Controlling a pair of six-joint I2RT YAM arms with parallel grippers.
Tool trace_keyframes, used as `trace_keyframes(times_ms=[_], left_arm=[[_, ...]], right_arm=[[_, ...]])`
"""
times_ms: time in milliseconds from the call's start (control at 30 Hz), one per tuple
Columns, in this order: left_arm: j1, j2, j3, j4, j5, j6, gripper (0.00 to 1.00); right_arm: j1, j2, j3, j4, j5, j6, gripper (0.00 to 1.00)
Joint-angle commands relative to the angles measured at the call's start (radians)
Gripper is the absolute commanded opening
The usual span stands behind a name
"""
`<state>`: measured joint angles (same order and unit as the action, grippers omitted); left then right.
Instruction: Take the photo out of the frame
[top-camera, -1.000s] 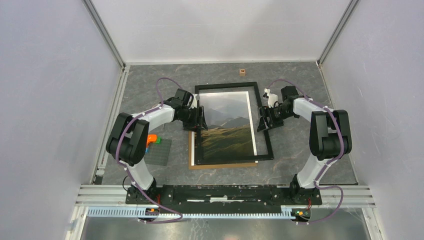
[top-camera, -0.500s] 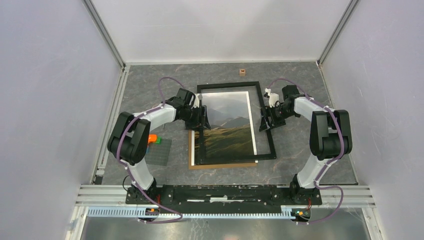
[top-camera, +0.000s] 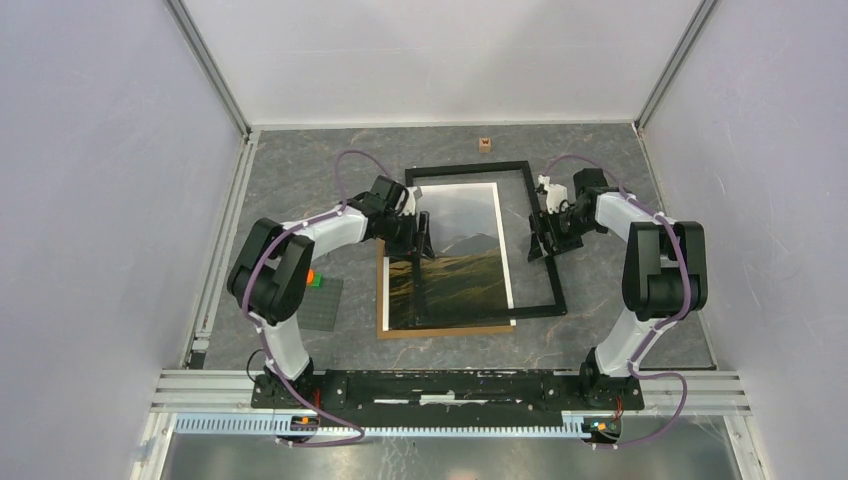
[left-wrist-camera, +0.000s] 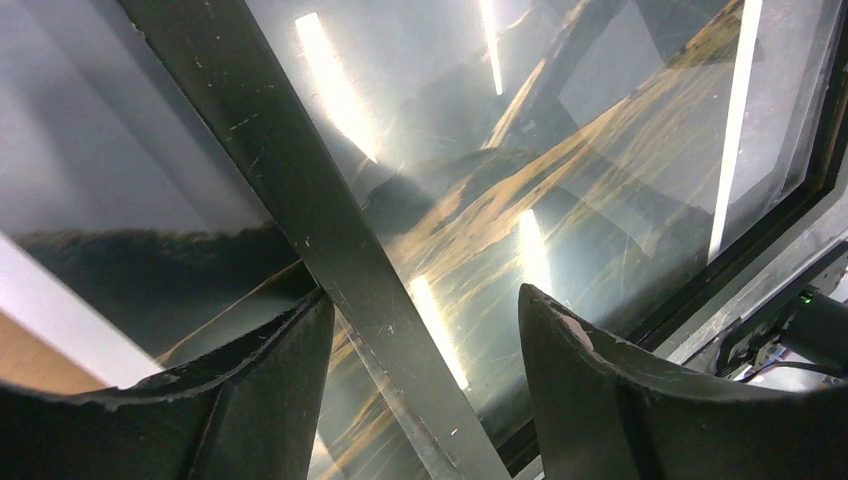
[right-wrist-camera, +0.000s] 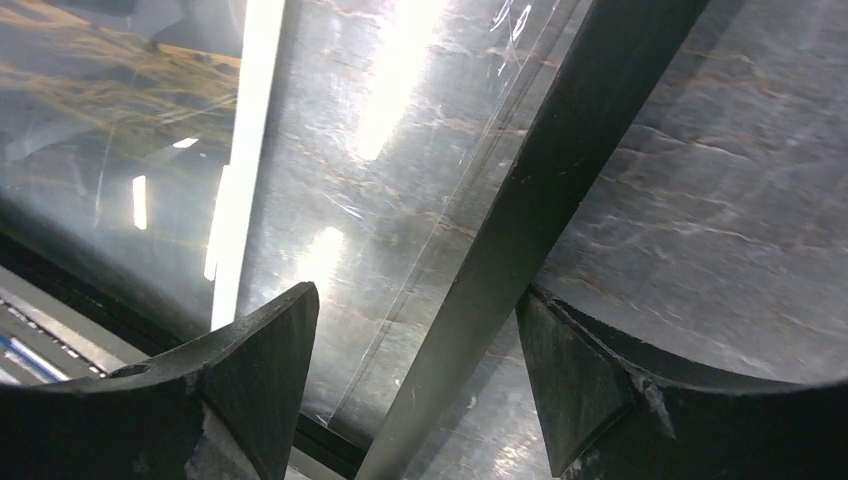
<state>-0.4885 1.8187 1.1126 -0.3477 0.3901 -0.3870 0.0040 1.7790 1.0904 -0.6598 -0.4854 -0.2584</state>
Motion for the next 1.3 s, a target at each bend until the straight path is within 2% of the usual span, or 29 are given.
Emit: trace_keyframes(times_ms=[0,100,167,233,333,467,700,833,1000,1267], left_arm=[[-0.038,0.026,0.067,0.04,0.043,-0.007,0.73],[0.014,-0.035,0.056,0.035,0.057,-0.017,0.73],[0.07,-0.121,-0.015,0.085,0.068,-0.067,0.74],[0.119,-0.206,-0.071,0.092,0.068,-0.099,0.79],[0.169,-0.298,-0.111,-0.009,0.062,-0.095,0.81],[0.22,-0.429,-0.214,-0.087,0.075,-0.14,0.82],[0.226,-0.616,-0.383,-0.21,0.142,-0.199,0.84],[0.226,-0.664,-0.48,-0.243,0.171,-0.21,0.84],[0.216,-0.674,-0.537,-0.198,0.202,-0.25,0.84],[0.168,-0.656,-0.564,-0.166,0.206,-0.283,0.83]], right_arm=[[0.001,0.049,-0.04,-0.028,0.109,-0.048,0.8],[-0.019,0.048,-0.044,-0.03,0.118,-0.051,0.8],[-0.029,0.042,-0.045,-0.028,0.126,-0.051,0.79],[-0.032,0.026,-0.039,-0.027,0.12,-0.053,0.8],[-0.035,-0.024,-0.018,-0.025,0.074,-0.068,0.8],[-0.035,-0.13,0.003,-0.009,0.011,-0.11,0.87],[0.015,-0.29,-0.092,0.042,-0.223,-0.128,0.89],[0.121,-0.31,-0.168,0.065,-0.282,-0.128,0.87],[0.229,-0.319,-0.231,0.132,-0.295,-0.101,0.86],[0.308,-0.282,-0.274,0.198,-0.237,-0.075,0.85]])
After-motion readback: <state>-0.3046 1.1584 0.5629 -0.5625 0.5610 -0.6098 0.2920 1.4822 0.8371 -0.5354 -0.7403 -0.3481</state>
